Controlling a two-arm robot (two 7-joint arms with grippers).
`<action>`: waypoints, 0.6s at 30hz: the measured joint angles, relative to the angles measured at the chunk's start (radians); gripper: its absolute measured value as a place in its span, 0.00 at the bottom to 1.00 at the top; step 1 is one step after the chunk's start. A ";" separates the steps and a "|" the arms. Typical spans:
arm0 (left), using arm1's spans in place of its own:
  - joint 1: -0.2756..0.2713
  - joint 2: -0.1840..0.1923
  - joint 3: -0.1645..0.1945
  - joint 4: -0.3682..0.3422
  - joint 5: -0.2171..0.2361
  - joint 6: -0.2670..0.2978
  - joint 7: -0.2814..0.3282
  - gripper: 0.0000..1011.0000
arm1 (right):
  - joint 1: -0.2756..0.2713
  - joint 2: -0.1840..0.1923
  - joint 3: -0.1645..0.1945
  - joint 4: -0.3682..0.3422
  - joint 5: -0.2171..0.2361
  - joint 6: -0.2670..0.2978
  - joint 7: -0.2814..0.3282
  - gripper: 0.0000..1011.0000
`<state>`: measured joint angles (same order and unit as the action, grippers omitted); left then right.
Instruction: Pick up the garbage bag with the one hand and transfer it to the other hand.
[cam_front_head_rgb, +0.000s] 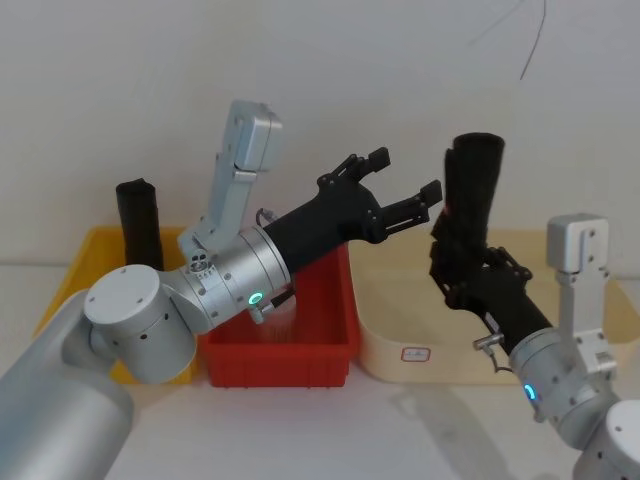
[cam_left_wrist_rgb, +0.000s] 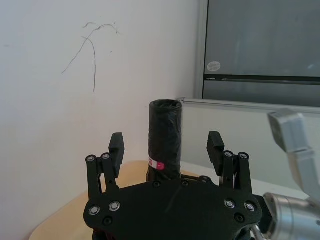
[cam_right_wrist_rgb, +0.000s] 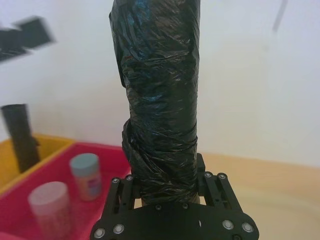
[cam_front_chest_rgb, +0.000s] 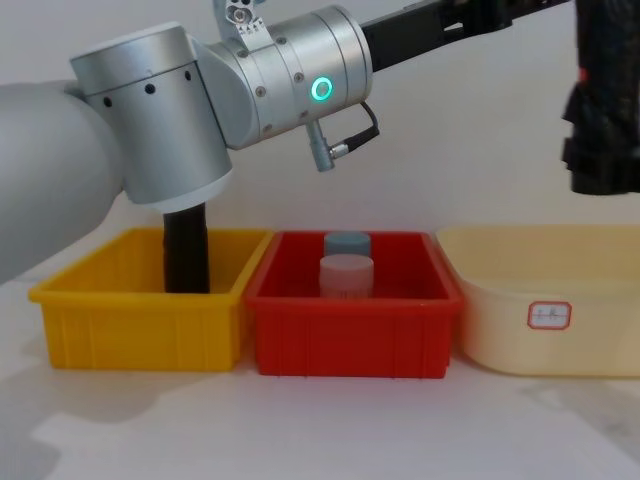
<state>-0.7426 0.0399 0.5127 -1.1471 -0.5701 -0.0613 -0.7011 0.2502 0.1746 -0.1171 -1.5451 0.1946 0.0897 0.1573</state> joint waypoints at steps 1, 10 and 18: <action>0.000 0.000 0.000 0.000 0.000 0.000 0.000 0.99 | 0.000 0.000 0.000 0.000 0.000 0.000 0.000 0.58; 0.000 0.000 0.000 0.000 0.000 0.000 0.000 0.99 | 0.058 0.002 0.054 0.090 0.019 0.049 -0.029 0.58; 0.000 0.000 0.000 0.000 0.000 0.000 0.000 0.99 | 0.113 0.005 0.090 0.177 0.023 0.058 -0.048 0.66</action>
<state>-0.7426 0.0399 0.5127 -1.1472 -0.5702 -0.0613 -0.7010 0.3633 0.1800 -0.0267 -1.3681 0.2172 0.1481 0.1094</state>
